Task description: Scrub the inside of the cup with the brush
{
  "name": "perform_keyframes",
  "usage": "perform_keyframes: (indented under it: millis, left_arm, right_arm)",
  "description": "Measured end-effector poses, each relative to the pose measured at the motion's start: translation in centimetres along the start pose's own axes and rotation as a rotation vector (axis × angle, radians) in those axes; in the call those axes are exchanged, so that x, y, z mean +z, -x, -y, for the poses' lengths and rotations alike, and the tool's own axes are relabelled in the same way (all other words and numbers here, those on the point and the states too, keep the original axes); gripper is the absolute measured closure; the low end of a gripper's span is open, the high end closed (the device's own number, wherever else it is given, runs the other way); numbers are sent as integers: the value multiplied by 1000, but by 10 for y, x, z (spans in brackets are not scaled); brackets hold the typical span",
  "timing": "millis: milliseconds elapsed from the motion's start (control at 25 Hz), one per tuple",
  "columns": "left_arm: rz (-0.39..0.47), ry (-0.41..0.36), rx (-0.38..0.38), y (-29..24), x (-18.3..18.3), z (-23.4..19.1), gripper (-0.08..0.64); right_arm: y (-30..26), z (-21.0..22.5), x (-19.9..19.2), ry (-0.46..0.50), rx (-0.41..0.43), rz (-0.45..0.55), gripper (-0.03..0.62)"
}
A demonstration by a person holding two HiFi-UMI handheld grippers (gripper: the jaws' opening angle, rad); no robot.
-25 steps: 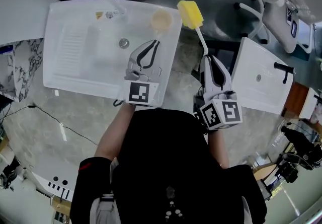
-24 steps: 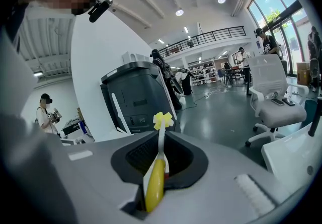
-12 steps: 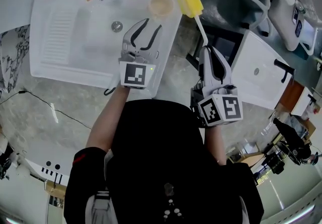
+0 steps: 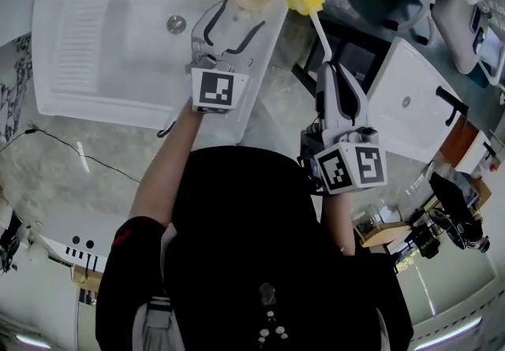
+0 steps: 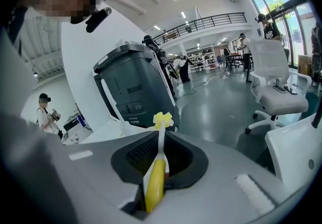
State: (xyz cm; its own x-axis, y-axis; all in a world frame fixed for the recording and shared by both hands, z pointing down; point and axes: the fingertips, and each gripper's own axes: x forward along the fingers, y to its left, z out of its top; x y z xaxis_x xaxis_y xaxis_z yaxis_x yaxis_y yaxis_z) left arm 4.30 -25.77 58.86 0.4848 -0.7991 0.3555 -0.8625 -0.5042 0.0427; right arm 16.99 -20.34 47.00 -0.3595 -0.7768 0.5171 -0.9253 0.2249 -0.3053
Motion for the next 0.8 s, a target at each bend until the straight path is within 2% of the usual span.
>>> perform_keyframes:
  millis: [80, 240, 360, 400, 520, 680, 800]
  left_arm:
    - [-8, 41, -3, -7, -7, 1, 205]
    - [8, -22, -24, -23, -8, -2, 137]
    - [14, 32, 3, -34, -11, -4, 103]
    - [16, 32, 7, -38, -12, -5, 100]
    - [19, -31, 6, -50, -13, -8, 98]
    - [24, 25, 32, -60, -16, -8, 98]
    - [29, 6, 35, -66, -19, -9, 98]
  right_arm:
    - [-2, 4, -2, -7, -5, -9, 555]
    - [-6, 10, -6, -16, -11, -18, 555]
    - [-9, 13, -8, -23, -13, -23, 555]
    - [-10, 14, -8, -25, -14, -24, 555]
    - [-12, 16, -9, -32, -15, -30, 555]
    - [-16, 18, -10, -38, -18, -36, 555]
    - [-19, 19, -11, -43, -22, -39, 555]
